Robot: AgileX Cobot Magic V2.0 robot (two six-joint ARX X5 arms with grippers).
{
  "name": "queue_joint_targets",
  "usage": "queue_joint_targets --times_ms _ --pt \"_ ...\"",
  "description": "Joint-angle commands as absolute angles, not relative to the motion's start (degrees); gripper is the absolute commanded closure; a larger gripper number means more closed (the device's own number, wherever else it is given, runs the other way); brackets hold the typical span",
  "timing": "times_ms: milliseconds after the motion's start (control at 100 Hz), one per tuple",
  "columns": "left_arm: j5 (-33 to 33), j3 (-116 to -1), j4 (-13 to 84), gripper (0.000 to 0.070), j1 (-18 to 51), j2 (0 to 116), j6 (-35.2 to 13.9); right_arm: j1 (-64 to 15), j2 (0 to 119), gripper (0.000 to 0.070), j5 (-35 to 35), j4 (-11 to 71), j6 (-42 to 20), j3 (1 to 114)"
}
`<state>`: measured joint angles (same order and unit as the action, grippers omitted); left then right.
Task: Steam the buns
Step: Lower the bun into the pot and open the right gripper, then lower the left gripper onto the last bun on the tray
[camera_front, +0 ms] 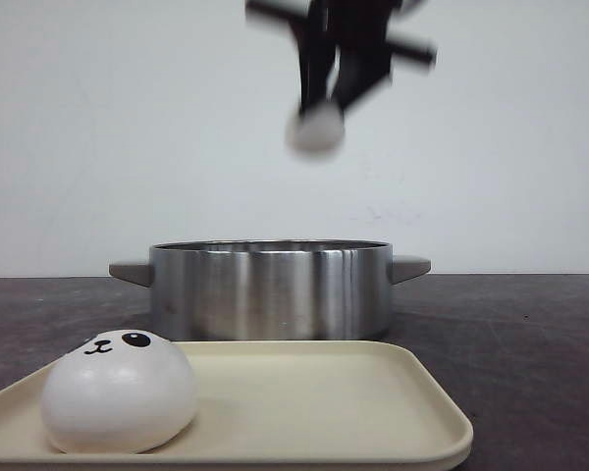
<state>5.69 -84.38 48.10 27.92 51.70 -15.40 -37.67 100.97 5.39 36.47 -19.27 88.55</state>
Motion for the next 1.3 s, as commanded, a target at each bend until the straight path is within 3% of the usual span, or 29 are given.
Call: queue_joint_targets --times_ms 0,330,380,460,500,770,840,880,910,1000,1290 --pt "5.34 -85.69 47.62 0.0185 28.25 52.07 -14.17 -37.82 104.53 0.0692 4.62 36.77 -18.41 89.45" --pt "5.32 -85.65 49.58 0.0185 28.25 52.29 -12.82 -37.47 113.82 0.0677 4.03 38.46 -18.00 89.45" --pt "5.06 -85.65 49.80 0.0185 28.25 52.40 -12.71 -37.34 113.82 0.0591 4.03 38.30 -18.00 89.45" --pt "4.64 -85.65 49.78 0.0185 28.25 52.49 -12.67 -37.34 113.82 0.0314 4.03 38.09 -18.00 89.45" --pt "4.43 -85.65 49.74 0.0185 28.25 52.51 -12.69 -37.30 113.82 0.0227 4.03 38.24 -18.02 89.45" --pt "4.27 -85.65 49.89 0.0185 28.84 53.60 -12.69 -37.04 113.62 0.0209 4.54 39.48 -17.98 89.78" --pt "4.27 -85.60 50.13 0.0185 29.12 53.95 -12.69 -36.56 112.71 0.0217 4.56 40.18 -18.00 90.65" --pt "4.27 -85.41 50.33 0.0185 29.36 54.15 -12.67 -36.51 112.05 0.0260 4.60 40.80 -18.00 91.57" --pt "4.27 -85.12 50.59 0.0185 29.54 54.30 -12.71 -36.51 111.39 0.0344 4.58 41.23 -18.00 92.38" --pt "4.27 -83.57 52.21 0.0185 29.98 54.83 -12.75 -36.53 108.36 0.0697 4.51 42.52 -17.91 95.09" --pt "4.60 -67.00 53.08 0.0185 31.66 55.31 -14.52 -42.52 92.95 0.0694 7.29 42.70 -17.30 98.37"
